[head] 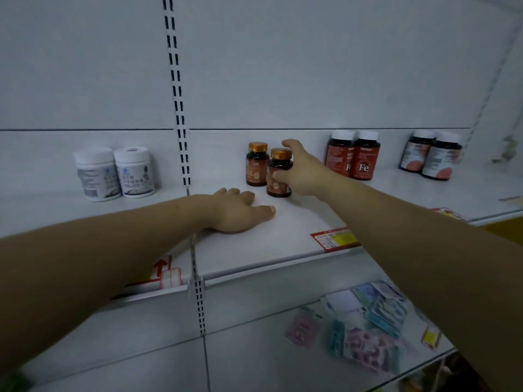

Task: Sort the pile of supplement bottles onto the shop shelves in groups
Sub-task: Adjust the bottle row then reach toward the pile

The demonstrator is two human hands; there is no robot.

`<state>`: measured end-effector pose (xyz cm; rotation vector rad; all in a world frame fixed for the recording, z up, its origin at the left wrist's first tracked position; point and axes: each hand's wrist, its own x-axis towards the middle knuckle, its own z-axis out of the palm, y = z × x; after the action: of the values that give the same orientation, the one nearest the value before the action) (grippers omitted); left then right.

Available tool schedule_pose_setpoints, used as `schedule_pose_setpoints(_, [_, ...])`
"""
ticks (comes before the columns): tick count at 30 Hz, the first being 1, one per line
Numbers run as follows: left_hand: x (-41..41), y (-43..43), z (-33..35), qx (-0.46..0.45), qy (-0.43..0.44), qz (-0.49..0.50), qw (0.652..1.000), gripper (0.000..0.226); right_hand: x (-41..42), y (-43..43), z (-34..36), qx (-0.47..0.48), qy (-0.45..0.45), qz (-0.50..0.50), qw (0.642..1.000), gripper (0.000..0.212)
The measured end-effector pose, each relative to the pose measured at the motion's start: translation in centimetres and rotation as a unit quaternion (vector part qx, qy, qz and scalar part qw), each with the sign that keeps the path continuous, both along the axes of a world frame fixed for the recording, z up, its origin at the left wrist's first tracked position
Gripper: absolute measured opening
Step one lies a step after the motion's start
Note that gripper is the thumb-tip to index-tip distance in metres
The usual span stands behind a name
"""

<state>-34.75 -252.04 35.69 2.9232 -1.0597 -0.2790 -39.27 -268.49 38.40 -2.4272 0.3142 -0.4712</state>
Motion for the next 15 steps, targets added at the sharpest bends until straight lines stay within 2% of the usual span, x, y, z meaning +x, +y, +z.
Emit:
schedule_pose_setpoints(8, [-0.9,-3.6,-0.1,0.006,-0.002,0.074,0.997,0.086,2.6,-3.9,0.0,-0.101,0.013,0.049,0.994,0.072])
schedule_pose_setpoints(11, [-1.1,-3.7,-0.3,0.013,0.005,0.118,0.993,0.089,3.6,-5.1,0.0,-0.126,0.015,0.074,0.989,0.068])
schedule_pose_setpoints(15, [-1.8,-4.1,0.1,0.019,-0.006,0.134,0.991,0.08,4.7,-6.3,-0.2,-0.132,0.005,0.103,0.986,0.059])
